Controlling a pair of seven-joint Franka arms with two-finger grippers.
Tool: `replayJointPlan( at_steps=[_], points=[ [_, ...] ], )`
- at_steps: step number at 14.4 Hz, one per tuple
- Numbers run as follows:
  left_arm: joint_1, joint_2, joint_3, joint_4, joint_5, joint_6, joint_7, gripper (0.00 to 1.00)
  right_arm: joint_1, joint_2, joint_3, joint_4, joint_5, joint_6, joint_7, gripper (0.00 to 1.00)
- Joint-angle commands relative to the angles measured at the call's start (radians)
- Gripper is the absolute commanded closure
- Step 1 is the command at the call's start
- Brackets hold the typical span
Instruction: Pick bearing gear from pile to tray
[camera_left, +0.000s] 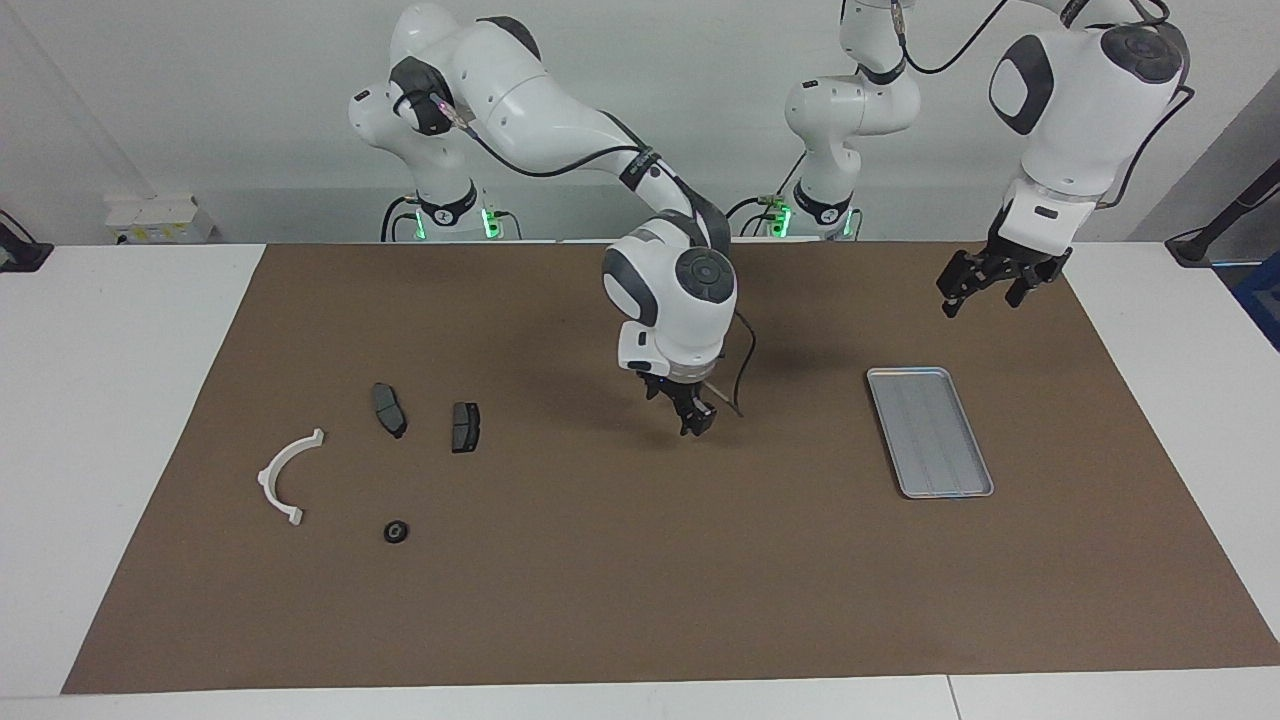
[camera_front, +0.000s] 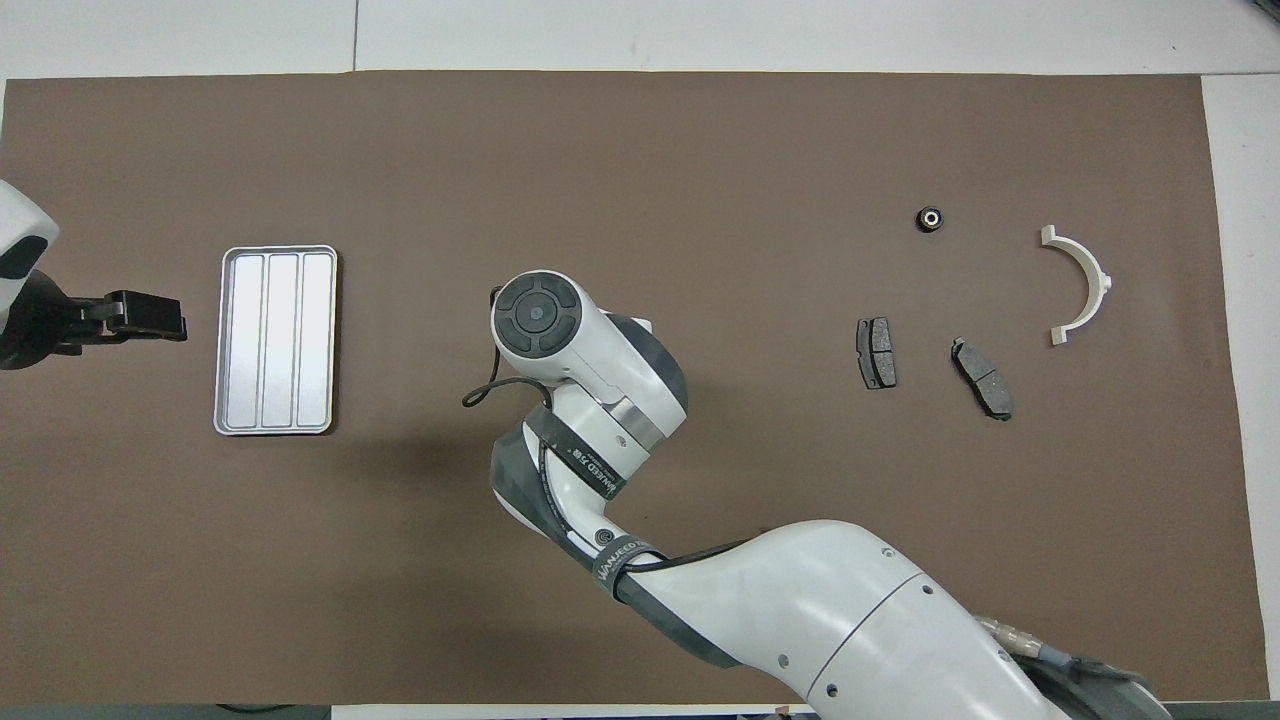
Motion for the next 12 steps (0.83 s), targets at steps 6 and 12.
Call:
replayJointPlan(
  at_steps=[6, 12],
  points=[
    [-0.401, 0.245, 0.008, 0.143, -0.012, 0.065, -0.431, 0.0, -0.401, -0.114, 0.02, 0.001, -0.008, -0.078, -0.948, 0.0],
    [-0.516, 0.511, 0.009, 0.209, -0.003, 0.252, -0.571, 0.0, -0.55, -0.112, 0.02, -0.202, -0.008, 0.186, -1.118, 0.0]
  ],
)
